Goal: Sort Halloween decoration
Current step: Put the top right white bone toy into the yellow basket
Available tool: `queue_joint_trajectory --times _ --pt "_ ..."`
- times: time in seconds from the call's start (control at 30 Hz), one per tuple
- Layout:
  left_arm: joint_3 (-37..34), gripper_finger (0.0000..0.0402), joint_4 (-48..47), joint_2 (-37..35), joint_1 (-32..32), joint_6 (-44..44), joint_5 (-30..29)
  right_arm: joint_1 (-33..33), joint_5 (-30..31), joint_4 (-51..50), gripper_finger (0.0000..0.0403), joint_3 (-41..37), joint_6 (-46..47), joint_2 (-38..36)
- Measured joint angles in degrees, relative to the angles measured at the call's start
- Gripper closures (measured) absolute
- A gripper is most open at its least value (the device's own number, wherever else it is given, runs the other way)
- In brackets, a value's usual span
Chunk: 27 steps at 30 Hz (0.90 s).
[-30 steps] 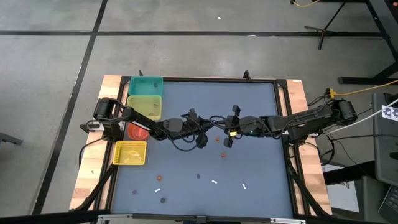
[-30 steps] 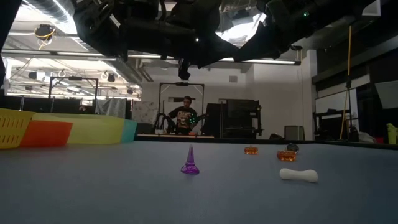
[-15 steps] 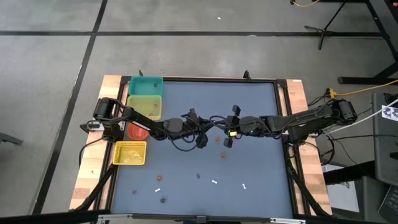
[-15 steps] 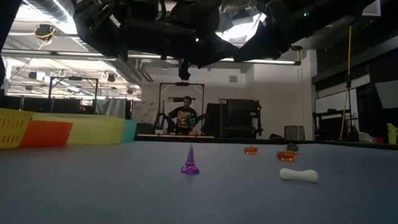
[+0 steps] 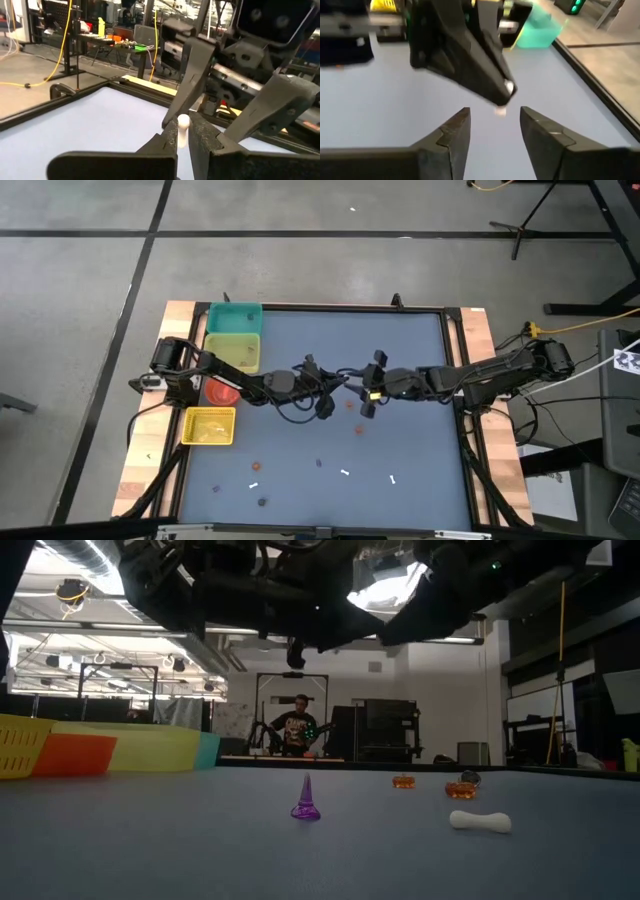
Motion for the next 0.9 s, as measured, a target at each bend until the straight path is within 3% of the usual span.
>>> queue_joint_trajectory --times 0.3,0.43,0.67,0.9 --pt "0.0 0.0394 -1.6 -1.3 0.1 0.5 0.0 0.0 -0.4 -8.5 0.0226 0.0 0.0 0.0" --pt "0.0 0.0394 -7.9 -3.2 0.1 0.5 0.8 0.0 -3.0 -11.7 0.0226 0.0 0.0 0.0" --pt "0.0 0.0394 -30.4 -13.4 -0.7 -0.1 6.6 0.0 -6.0 -14.0 0.0226 0.0 0.0 0.0" --pt "0.0 0.0393 -65.5 -27.8 -3.4 -10.7 15.7 0.0 -6.0 -15.0 0.0226 0.0 0.0 0.0"
